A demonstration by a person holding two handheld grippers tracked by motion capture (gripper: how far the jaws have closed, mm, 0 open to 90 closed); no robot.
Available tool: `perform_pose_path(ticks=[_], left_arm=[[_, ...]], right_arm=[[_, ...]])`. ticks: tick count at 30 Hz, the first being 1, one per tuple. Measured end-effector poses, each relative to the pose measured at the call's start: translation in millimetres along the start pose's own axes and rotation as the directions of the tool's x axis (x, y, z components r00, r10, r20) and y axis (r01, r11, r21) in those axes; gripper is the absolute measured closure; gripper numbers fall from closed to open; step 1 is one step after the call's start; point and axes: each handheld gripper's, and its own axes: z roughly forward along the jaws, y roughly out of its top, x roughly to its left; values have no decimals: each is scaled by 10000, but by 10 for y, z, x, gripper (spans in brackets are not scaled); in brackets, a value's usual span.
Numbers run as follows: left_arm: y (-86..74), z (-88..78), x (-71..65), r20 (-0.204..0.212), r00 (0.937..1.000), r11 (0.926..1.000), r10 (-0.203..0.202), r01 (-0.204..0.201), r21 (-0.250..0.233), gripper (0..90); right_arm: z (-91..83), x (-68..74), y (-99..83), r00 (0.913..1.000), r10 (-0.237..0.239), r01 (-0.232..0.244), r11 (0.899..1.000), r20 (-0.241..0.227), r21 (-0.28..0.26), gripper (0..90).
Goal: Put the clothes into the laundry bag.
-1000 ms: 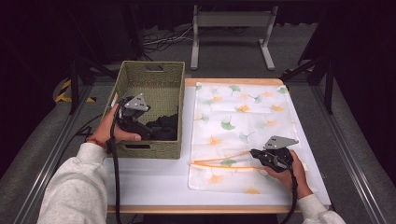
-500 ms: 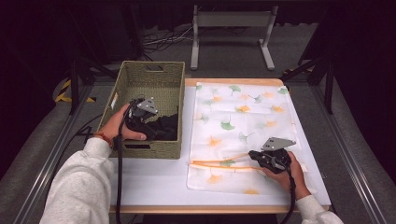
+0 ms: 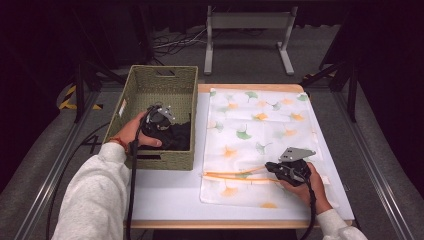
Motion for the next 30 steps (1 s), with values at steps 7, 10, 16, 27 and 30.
perform_pose_path(ticks=[7, 10, 16, 27, 30], left_arm=[[101, 287, -84, -201, 9982, 9833, 557, -514, 1747, 80], [124, 378, -60, -6, 9996, 9757, 276, -268, 2173, 36], [114, 410, -14, 936, 9955, 9742, -163, -53, 2258, 166], [111, 286, -24, 355, 9975, 9784, 617, -675, 1955, 537], [101, 211, -7, -336, 9978, 9829, 572, -504, 1770, 563]], right_arm=[[3, 2, 1, 10000, 18, -18, 10000, -20, -7, 857], [1, 13, 5, 10000, -25, 25, 10000, -10, -44, 853], [8, 11, -3, 9999, -82, 82, 10000, 60, -35, 881], [-39, 22, -4, 9997, -96, 104, 9993, 234, -366, 897], [-66, 21, 6, 9995, -101, 117, 9986, 313, -514, 897]])
